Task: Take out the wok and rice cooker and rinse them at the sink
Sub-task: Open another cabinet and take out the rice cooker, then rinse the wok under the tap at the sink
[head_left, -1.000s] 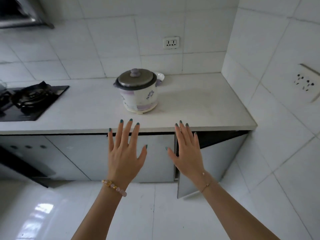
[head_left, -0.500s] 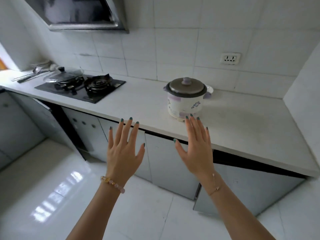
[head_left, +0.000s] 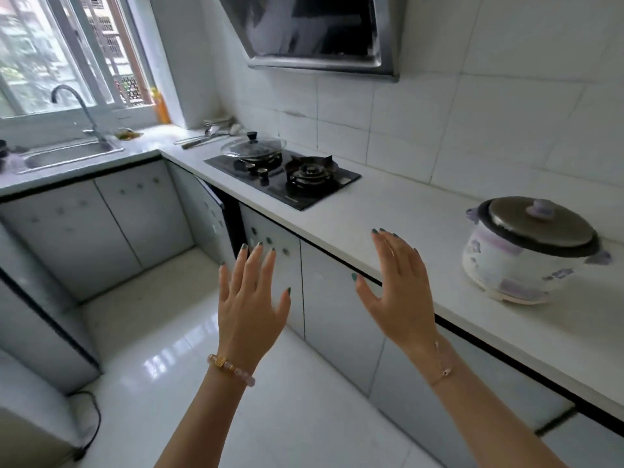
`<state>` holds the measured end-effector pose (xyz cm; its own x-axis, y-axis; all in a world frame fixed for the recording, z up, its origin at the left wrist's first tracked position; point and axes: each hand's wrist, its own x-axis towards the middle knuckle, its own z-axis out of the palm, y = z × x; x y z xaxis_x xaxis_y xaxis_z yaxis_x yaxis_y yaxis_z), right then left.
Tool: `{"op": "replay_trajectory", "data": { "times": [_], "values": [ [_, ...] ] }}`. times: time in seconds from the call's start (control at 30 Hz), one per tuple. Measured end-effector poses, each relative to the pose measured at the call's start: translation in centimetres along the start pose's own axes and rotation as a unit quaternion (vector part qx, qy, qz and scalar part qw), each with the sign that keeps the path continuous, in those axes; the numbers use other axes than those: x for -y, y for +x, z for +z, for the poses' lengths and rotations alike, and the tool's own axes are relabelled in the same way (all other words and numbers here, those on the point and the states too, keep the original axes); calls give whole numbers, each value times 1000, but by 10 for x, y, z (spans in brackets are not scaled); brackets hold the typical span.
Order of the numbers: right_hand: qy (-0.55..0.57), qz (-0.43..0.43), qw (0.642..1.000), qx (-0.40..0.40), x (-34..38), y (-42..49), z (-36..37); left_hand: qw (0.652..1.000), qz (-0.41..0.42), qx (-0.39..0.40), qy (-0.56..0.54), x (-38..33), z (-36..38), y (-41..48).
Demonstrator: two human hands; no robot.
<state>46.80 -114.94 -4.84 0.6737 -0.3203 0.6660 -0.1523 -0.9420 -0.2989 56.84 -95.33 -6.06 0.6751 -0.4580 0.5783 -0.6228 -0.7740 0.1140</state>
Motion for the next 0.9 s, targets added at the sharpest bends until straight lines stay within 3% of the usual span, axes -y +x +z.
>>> {"op": "replay_trajectory", "data": {
  "times": [0.53, 0.9],
  "values": [
    [97, -58, 993, 27, 132, 163, 209, 994, -57, -30, 85, 214, 32, 112],
    [161, -134, 974, 85, 190, 274, 365, 978, -162, -37, 126, 334, 87, 189]
  ]
}}
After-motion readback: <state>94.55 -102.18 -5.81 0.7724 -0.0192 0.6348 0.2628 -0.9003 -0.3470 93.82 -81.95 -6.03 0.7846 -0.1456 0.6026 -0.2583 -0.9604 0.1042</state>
